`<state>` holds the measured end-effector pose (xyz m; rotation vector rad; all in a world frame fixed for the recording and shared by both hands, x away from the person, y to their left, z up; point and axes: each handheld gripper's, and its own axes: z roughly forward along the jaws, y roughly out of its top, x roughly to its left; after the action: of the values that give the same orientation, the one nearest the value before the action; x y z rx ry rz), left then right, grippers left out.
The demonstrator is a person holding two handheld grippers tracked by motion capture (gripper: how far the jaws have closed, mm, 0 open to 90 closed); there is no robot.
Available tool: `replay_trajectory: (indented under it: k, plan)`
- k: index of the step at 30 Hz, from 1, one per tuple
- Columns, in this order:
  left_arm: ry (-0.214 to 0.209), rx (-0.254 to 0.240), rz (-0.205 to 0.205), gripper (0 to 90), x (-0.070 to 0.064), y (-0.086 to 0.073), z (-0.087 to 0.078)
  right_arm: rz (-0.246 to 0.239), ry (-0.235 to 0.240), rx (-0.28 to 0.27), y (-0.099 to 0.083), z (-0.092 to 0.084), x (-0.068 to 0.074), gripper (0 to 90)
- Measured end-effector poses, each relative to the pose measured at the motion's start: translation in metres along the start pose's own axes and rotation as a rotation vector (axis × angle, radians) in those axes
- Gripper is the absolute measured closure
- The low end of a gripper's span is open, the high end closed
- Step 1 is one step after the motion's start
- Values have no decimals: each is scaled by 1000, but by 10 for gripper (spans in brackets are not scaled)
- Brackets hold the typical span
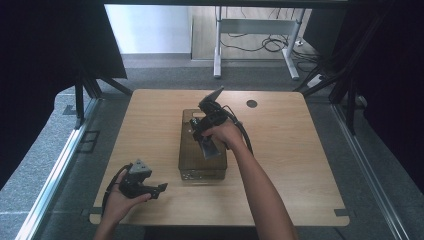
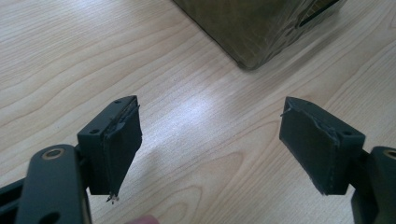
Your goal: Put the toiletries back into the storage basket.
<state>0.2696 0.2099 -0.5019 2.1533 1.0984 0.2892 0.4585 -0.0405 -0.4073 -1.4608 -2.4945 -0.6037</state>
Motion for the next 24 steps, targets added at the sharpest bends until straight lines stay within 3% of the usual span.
replay_trajectory:
  k: [15, 19, 24]
  plan:
    - [-16, 3, 10, 214, -1, 2, 3, 129, 22, -19, 1, 28, -5, 461]
    - [-19, 2, 7, 214, 0, 2, 2, 148, 40, -12, 3, 35, -6, 460]
    - [-20, -1, 5, 214, 0, 2, 3, 166, 27, -10, 2, 41, -6, 460]
